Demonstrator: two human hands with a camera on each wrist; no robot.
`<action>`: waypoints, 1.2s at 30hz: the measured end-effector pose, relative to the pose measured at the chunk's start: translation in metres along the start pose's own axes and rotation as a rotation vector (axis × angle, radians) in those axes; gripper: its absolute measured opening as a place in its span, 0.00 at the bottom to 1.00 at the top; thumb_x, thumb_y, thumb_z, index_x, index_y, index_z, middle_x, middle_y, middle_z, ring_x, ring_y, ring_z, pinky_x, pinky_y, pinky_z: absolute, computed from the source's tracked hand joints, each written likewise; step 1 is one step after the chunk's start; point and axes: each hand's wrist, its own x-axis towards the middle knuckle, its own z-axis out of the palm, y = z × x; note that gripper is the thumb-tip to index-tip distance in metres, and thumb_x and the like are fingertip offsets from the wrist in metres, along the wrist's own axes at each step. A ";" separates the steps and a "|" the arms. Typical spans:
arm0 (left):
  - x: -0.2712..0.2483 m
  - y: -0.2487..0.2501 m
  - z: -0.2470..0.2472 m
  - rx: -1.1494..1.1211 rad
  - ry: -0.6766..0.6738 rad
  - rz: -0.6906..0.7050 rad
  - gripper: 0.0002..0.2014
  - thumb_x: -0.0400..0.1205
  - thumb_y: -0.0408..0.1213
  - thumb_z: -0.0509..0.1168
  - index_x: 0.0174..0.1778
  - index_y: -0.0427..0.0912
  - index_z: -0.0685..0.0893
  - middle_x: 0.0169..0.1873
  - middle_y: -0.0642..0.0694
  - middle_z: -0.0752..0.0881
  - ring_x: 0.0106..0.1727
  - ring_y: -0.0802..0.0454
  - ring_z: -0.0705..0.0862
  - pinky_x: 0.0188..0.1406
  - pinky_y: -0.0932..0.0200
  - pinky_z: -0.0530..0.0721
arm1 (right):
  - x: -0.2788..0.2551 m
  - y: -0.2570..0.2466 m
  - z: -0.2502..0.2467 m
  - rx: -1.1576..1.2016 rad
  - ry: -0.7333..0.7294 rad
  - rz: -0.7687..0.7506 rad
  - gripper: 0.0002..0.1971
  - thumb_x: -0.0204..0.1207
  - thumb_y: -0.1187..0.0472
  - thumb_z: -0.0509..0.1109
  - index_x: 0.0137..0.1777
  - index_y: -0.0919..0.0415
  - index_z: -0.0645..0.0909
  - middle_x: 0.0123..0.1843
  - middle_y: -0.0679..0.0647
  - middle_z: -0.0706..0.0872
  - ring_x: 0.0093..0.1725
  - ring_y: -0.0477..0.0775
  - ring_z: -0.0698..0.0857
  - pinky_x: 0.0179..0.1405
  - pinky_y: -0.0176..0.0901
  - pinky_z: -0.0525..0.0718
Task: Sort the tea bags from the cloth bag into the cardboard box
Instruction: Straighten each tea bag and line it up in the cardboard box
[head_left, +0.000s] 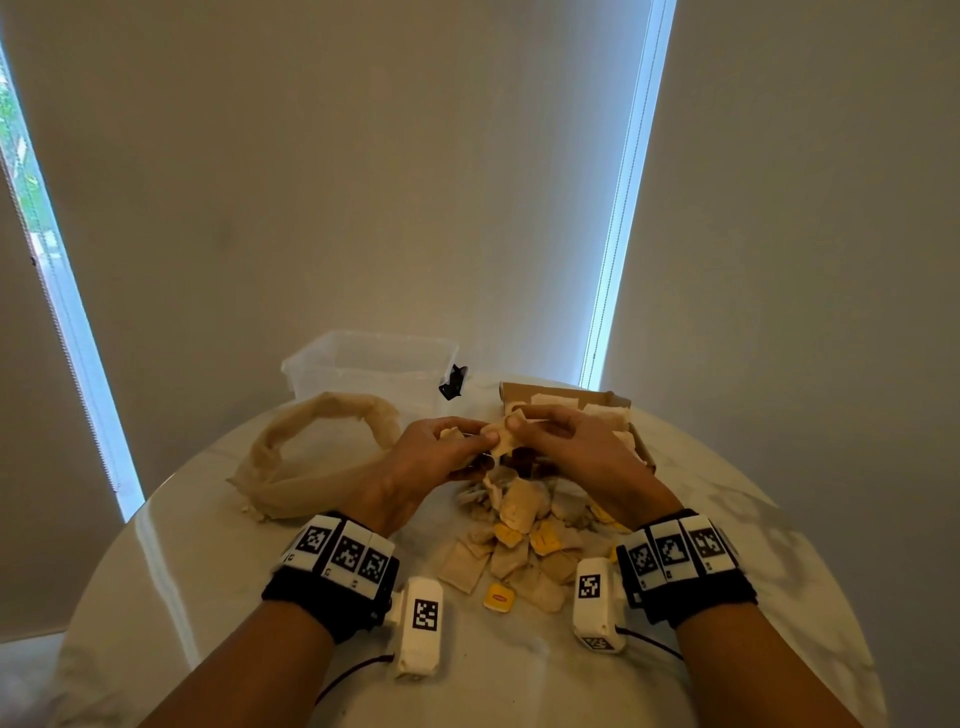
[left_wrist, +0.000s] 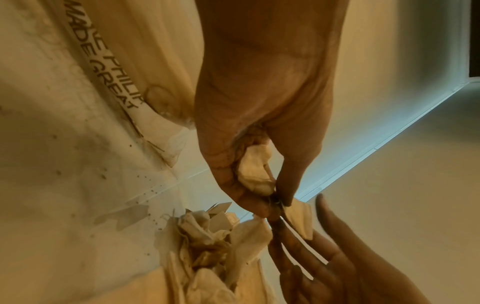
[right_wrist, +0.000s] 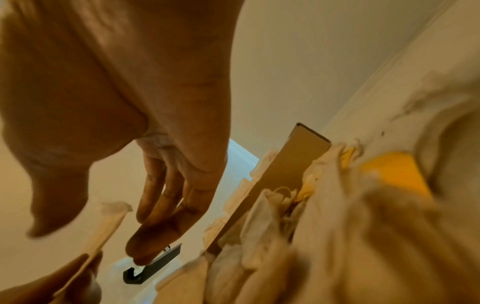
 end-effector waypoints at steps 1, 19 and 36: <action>0.001 0.000 0.000 0.016 -0.005 -0.005 0.12 0.83 0.37 0.78 0.62 0.39 0.92 0.49 0.41 0.96 0.50 0.47 0.95 0.51 0.57 0.93 | 0.000 0.001 0.001 -0.018 -0.018 -0.015 0.19 0.80 0.49 0.80 0.70 0.49 0.86 0.57 0.48 0.96 0.56 0.51 0.96 0.57 0.49 0.94; 0.000 0.003 0.000 -0.060 0.019 0.039 0.13 0.85 0.40 0.76 0.64 0.45 0.91 0.51 0.41 0.95 0.52 0.43 0.95 0.47 0.58 0.92 | -0.001 0.000 0.004 -0.211 0.020 -0.135 0.14 0.77 0.64 0.83 0.61 0.50 0.93 0.58 0.47 0.95 0.58 0.48 0.94 0.55 0.43 0.94; 0.004 0.006 -0.013 -0.172 0.132 0.105 0.13 0.85 0.43 0.76 0.63 0.43 0.92 0.48 0.44 0.94 0.47 0.50 0.93 0.50 0.56 0.91 | 0.003 -0.002 -0.023 0.375 0.289 0.098 0.11 0.85 0.58 0.75 0.61 0.64 0.90 0.55 0.59 0.96 0.57 0.57 0.94 0.58 0.51 0.91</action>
